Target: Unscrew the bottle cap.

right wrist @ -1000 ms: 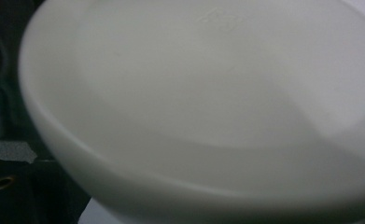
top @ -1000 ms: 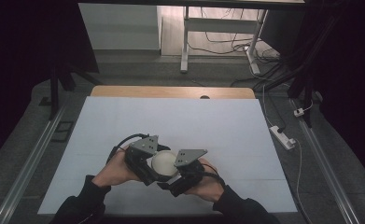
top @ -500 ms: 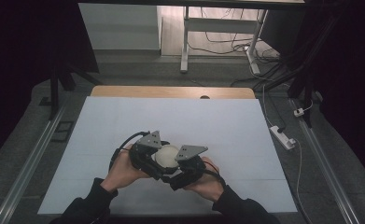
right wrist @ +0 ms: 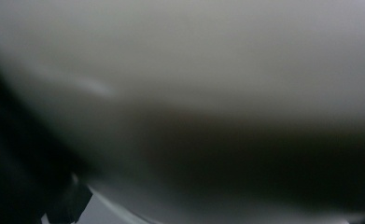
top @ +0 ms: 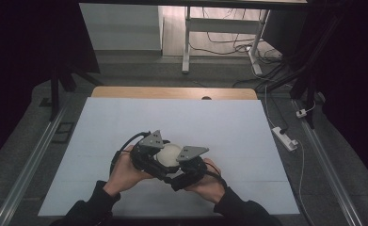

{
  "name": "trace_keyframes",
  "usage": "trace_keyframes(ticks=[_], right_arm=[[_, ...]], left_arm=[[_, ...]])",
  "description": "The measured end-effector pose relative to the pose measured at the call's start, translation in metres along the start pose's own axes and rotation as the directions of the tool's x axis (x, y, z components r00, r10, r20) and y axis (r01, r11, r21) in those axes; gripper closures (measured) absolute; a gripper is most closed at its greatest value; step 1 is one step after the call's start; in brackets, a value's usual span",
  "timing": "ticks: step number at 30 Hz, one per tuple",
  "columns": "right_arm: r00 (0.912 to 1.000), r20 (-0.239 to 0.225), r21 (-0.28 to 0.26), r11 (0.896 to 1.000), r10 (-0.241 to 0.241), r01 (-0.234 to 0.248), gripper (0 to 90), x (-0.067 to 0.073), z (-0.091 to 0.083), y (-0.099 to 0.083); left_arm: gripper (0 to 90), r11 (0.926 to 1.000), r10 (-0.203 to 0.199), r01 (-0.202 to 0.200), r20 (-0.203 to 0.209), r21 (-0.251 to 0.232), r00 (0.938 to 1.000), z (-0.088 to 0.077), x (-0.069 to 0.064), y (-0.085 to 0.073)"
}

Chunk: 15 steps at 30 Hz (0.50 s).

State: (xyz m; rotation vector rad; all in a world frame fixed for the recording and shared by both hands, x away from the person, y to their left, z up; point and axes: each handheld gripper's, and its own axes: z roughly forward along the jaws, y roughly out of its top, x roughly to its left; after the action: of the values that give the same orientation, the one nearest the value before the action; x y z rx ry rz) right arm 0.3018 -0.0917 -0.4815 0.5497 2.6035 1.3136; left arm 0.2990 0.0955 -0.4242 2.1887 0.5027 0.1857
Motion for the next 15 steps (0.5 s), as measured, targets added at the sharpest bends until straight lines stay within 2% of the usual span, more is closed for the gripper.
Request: trace_keyframes(ticks=[15], right_arm=[[0.9996,0.011,-0.014,1.0,0.024,-0.024,7.0,-0.008,-0.004,-0.002]], left_arm=[[8.1,0.9995,-0.017,0.017,-0.021,-0.027,0.9996,-0.018,0.002,-0.002]])
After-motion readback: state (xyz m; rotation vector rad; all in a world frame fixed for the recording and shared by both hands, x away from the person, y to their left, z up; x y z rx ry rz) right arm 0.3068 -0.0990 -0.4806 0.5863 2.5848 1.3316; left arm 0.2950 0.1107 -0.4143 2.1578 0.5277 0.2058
